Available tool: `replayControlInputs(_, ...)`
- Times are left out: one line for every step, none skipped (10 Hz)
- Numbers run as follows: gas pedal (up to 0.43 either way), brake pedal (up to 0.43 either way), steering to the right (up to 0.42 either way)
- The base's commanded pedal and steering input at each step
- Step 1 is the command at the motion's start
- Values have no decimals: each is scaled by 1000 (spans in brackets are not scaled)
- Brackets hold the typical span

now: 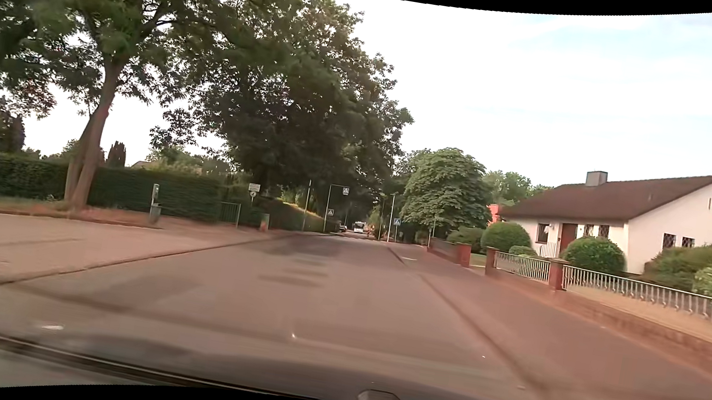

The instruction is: Follow the waypoints while adhering to traffic rules and regulations

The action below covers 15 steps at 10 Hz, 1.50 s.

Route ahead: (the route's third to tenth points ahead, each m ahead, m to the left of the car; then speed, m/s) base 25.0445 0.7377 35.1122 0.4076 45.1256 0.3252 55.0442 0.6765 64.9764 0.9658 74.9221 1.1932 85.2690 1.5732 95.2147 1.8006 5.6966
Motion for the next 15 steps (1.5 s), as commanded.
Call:
replayControlInputs(20,0,0)
replayControlInputs(20,0,0)
replayControlInputs(20,0,0)
replayControlInputs(20,0,-1)
replayControlInputs(20,0,-1)
replayControlInputs(20,0,-3)
replayControlInputs(20,0,-3)
replayControlInputs(20,0,-3)
replayControlInputs(20,0,-5)
replayControlInputs(20,0,-5)
replayControlInputs(20,0,-3)
replayControlInputs(20,0,-2)
replayControlInputs(20,0,-2)
replayControlInputs(8,0,-2)
replayControlInputs(8,0,-3)
